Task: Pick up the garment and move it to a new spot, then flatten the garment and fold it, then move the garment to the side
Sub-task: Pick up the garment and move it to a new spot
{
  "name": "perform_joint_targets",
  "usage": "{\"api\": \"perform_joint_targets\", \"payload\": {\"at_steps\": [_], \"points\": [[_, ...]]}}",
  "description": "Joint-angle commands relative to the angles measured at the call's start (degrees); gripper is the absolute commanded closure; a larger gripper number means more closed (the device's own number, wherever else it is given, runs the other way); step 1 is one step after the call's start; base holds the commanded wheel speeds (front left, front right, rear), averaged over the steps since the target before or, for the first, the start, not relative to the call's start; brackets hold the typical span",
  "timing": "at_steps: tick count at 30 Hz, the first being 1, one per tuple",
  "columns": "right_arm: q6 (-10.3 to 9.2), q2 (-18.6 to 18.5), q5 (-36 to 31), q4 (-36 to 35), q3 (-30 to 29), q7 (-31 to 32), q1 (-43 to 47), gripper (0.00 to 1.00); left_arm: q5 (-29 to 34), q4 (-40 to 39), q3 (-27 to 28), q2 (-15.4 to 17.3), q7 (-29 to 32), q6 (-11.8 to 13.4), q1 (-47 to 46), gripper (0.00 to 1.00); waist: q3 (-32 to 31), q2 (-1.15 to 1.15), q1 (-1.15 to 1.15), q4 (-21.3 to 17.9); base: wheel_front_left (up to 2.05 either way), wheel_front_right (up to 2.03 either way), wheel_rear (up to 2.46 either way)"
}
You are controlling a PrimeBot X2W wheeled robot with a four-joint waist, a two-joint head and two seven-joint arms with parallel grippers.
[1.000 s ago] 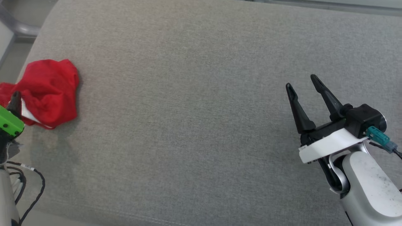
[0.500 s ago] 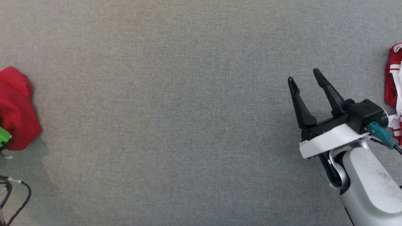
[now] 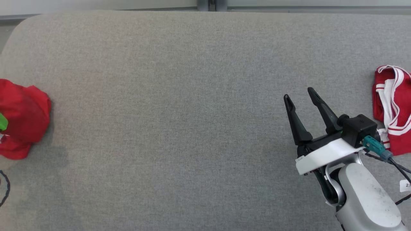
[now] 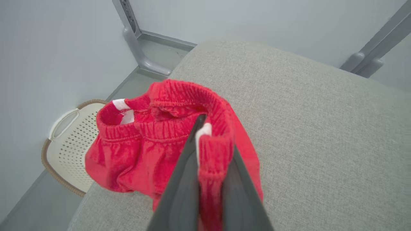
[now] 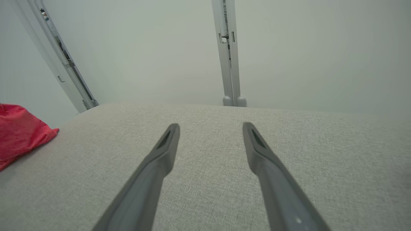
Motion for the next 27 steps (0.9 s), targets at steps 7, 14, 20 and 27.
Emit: {"api": "perform_joint_targets", "payload": {"at_steps": [7, 14, 20, 27], "points": [[-0.02, 1.7, 0.8, -0.1, -1.1, -0.2, 3.5, 0.00, -0.9, -15.5, -7.8, 0.3, 2.6, -0.2, 1.6, 1.00, -8.7, 0.00, -0.01, -5.6, 0.00, 0.00, 0.00], [-0.01, 1.9, 0.6, -0.7, -2.3, -0.2, 4.7, 0.00, -3.5, -33.9, -10.6, -3.2, 7.0, 0.4, 4.6, 1.00, -11.0, 0.00, -0.01, -11.3, 0.00, 0.00, 0.00], [-0.02, 1.1, 0.4, -1.3, -4.2, -0.2, 5.1, 0.00, -5.9, -46.8, -11.5, -7.3, 9.3, 3.3, 6.1, 1.00, -10.8, 0.00, -0.01, -14.6, 0.00, 0.00, 0.00], [-0.02, 1.2, 0.6, -1.3, -5.1, -0.2, 5.5, 0.00, -7.6, -51.3, -11.8, -10.9, 7.9, 6.1, 14.5, 1.00, -8.8, 0.00, -0.01, -16.3, 0.00, 0.00, 0.00]]}}
